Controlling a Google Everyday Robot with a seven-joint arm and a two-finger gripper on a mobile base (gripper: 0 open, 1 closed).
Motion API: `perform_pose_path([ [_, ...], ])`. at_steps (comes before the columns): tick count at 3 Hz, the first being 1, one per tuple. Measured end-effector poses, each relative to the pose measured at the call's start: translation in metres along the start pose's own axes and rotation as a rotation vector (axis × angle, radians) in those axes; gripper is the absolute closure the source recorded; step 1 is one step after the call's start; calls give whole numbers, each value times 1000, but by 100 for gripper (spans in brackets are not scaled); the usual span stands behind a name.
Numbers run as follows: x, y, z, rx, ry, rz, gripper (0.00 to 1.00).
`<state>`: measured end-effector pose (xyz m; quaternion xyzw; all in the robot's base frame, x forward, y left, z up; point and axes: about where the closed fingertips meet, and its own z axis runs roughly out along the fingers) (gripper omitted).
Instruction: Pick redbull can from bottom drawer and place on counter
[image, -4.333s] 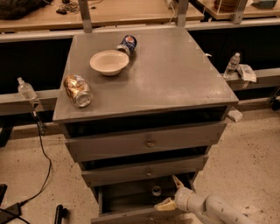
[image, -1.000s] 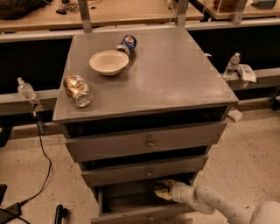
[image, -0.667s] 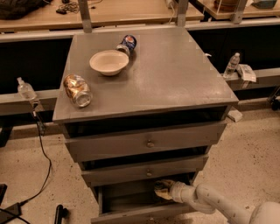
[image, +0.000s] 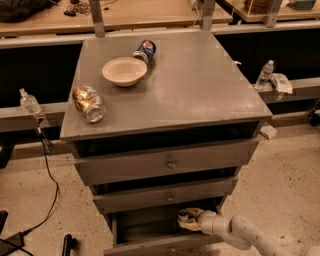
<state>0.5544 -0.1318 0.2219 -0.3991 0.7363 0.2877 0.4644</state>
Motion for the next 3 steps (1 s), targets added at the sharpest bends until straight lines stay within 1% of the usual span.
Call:
perform_pose_path([
  [1,-16,5,-31,26,-98,12,100],
  [2,-25,10,-70,70,-189,44,100],
  [3,-29,11,-90,105,-215,57,100],
])
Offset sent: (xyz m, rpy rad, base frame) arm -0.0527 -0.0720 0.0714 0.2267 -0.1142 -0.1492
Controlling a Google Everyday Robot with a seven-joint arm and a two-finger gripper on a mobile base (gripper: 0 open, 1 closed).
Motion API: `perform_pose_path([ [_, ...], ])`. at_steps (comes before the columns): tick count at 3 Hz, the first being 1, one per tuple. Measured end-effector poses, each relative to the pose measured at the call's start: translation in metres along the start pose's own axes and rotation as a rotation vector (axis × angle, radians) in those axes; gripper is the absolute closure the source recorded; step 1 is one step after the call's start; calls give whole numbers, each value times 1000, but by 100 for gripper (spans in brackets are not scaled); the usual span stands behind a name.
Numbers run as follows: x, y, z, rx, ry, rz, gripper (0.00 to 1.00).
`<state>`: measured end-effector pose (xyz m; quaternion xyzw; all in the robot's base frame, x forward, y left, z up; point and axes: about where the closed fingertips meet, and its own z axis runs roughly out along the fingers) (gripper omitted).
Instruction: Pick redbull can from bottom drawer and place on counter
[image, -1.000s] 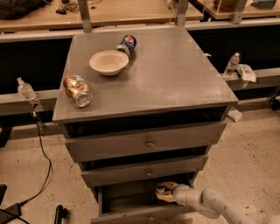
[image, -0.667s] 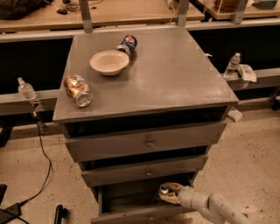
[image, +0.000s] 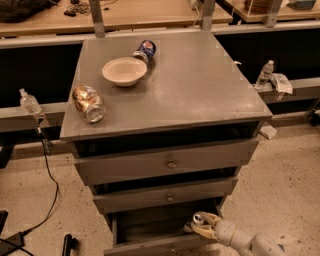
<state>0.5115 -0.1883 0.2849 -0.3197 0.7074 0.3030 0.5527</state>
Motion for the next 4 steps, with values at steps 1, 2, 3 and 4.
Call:
perform_pose_path([
  [1,-31,-4,-27,70,-11,-50,100],
  [2,-92,10,-66,115,9,-120,100],
  [3,-134,20,-87,109,29,-174,100],
  [4,-134,20,-87,108,29,-174,100],
])
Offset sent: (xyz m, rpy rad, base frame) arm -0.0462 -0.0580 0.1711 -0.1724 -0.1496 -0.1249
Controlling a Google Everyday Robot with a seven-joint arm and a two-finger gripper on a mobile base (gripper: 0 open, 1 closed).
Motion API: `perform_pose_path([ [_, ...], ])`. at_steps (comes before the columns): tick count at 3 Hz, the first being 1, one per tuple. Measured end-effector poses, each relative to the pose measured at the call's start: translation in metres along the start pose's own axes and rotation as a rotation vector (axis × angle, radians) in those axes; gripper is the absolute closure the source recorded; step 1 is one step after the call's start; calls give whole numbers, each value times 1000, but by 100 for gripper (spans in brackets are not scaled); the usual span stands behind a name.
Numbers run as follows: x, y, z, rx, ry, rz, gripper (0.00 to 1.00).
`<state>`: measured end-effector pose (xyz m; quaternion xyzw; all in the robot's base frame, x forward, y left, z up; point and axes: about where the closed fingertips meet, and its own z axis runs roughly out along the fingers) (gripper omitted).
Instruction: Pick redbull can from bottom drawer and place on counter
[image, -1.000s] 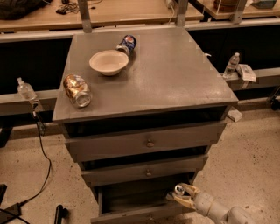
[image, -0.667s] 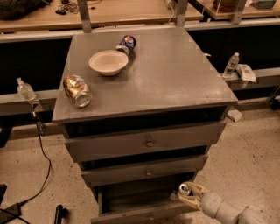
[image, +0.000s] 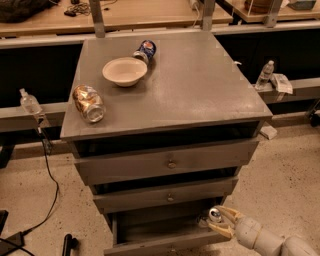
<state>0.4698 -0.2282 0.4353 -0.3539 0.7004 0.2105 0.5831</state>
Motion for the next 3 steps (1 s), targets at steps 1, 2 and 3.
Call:
perform_pose_path([
  [1,-35,-19,-11,-9,-18,-31,100],
  [2,-76,-41,-27,-24,-7,-77,100],
  [3,-122,-57,-42,-72,36,-135,100],
])
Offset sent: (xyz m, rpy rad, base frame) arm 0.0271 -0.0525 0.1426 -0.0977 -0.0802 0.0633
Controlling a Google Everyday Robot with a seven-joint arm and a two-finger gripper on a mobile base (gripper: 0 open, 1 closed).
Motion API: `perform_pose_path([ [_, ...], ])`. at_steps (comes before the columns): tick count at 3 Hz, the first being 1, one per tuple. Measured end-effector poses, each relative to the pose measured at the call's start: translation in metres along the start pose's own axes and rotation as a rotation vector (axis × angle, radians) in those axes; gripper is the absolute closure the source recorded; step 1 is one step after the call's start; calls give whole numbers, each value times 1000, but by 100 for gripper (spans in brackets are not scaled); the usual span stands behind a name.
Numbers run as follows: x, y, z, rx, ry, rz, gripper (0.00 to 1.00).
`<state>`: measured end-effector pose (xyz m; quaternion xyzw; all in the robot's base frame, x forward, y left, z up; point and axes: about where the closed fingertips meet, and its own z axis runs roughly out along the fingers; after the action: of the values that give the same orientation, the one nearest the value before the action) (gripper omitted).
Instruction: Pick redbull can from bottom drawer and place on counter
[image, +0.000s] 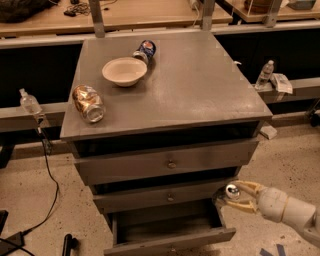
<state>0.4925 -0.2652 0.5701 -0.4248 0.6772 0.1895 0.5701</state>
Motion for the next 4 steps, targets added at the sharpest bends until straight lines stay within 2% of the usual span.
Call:
perform_pose_path([
  [1,-49,-18,-14,-50,25,-49,100],
  [2,-105,-32,-27,-115,-5,-71,100],
  [3,-138,-38,-36,-140,-32,-92,100],
  [4,-179,-53,-40,-142,-53,-117,100],
])
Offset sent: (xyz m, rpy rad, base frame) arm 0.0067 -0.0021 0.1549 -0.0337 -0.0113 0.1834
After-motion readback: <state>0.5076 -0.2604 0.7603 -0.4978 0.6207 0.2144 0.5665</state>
